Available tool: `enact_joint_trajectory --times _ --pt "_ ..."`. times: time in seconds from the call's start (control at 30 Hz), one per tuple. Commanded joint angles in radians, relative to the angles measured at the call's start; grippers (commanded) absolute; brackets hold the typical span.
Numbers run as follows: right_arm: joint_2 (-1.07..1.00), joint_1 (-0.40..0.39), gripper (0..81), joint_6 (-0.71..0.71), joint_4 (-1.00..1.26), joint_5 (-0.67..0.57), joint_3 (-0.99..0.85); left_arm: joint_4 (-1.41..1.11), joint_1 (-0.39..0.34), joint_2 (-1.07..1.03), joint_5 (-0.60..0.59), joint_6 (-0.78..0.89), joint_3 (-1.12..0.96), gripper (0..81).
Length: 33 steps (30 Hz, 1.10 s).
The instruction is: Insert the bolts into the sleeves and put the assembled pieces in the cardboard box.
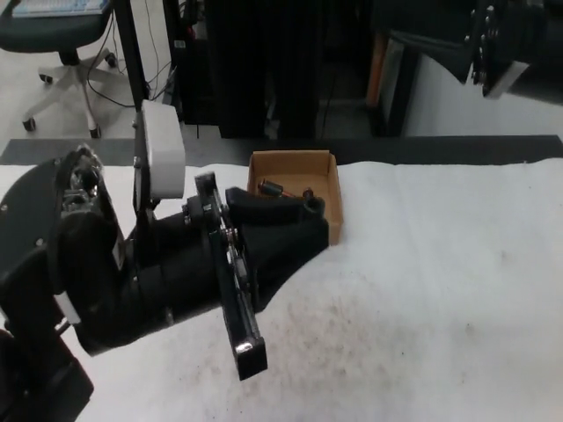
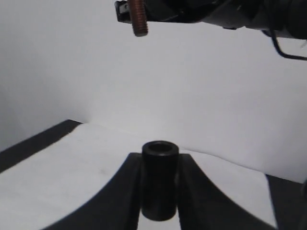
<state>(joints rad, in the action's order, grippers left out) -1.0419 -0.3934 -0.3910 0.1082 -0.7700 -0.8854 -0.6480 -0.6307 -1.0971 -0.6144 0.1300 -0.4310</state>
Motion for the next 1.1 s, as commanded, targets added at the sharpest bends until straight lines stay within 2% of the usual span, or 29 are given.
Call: enact_joint_trajectory --times 0.0,0.2,0.4,0.6,0.87,1.07 --pt "0.007 -0.011 0.8 0.003 0.039 0.001 -0.002 -0.015 -0.004 -0.001 0.053 -0.076 -0.002 0.3" --pt "-0.002 -0.128 0.8 0.210 0.061 0.021 -0.002 -0.015 -0.004 -0.001 0.053 -0.101 -0.002 0.3" --pt "-0.047 -0.226 0.8 0.322 0.053 0.166 -0.002 -0.015 -0.004 -0.001 0.056 -0.176 -0.002 0.3" --pt "-0.083 -0.225 0.8 0.333 0.053 0.190 -0.002 -0.030 -0.004 -0.001 0.072 -0.176 -0.002 0.3" --pt "-0.085 -0.225 0.8 0.343 0.053 0.196 -0.002 -0.030 -0.004 -0.001 0.218 -0.235 -0.002 0.3" --pt "-0.085 -0.225 0.8 0.343 0.053 0.196 -0.002 -0.030 -0.004 -0.001 0.220 -0.235 -0.002 0.3"
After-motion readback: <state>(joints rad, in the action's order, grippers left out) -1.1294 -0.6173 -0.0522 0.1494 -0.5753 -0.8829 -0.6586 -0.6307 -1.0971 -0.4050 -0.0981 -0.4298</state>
